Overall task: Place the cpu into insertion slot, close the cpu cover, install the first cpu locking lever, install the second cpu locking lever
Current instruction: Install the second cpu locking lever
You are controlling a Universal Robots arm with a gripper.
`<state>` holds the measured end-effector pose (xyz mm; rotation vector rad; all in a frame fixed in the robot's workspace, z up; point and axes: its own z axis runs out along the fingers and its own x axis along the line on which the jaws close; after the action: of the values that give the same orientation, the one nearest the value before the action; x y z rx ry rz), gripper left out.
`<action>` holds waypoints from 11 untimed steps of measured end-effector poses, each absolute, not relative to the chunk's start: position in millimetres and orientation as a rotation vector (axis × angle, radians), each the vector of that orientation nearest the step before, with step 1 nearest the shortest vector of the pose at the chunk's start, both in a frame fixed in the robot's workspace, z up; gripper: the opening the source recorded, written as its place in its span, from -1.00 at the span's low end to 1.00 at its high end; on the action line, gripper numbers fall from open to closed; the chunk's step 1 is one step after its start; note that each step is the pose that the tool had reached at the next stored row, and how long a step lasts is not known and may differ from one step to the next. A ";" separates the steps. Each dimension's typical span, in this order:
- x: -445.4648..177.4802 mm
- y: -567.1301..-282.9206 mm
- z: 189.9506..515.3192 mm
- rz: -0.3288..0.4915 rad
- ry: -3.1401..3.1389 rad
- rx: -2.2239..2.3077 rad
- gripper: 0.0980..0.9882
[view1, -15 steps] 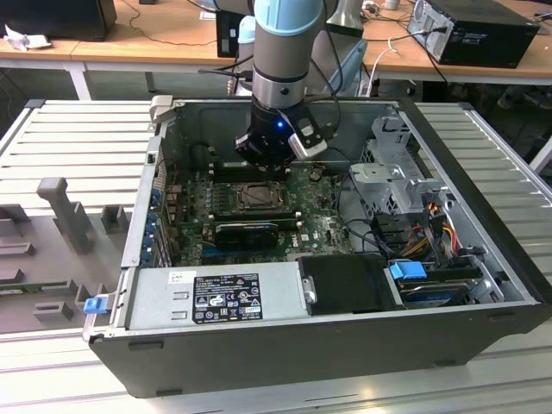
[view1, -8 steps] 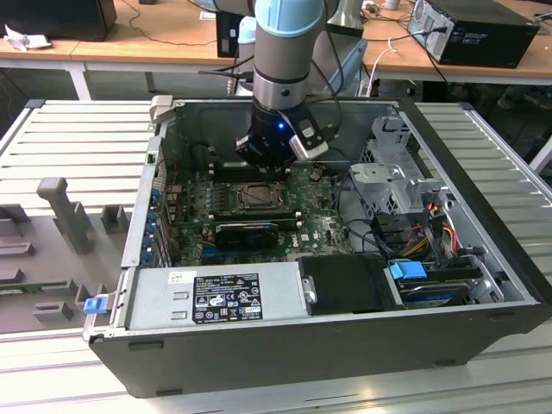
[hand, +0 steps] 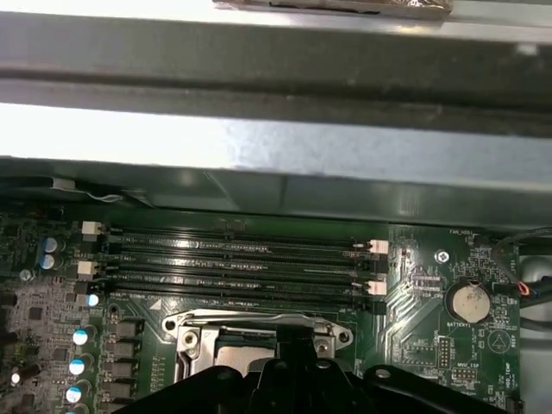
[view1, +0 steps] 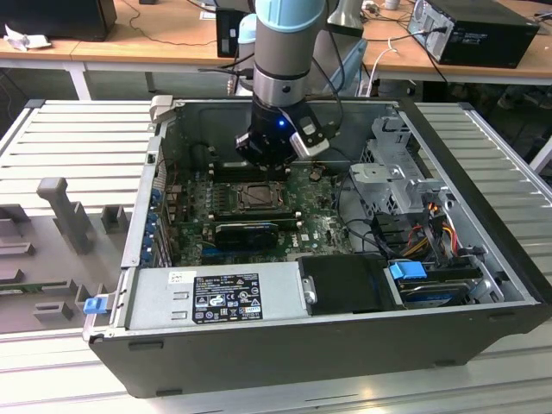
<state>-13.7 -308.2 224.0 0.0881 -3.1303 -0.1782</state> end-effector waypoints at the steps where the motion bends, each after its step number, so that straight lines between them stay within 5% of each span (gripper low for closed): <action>1: -13.7 -308.2 226.2 -0.178 -3.130 0.088 -0.98; 11: -13.7 -308.2 252.4 -0.178 -3.130 0.088 -0.98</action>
<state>-13.7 -308.2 252.4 0.0881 -3.1304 -0.1784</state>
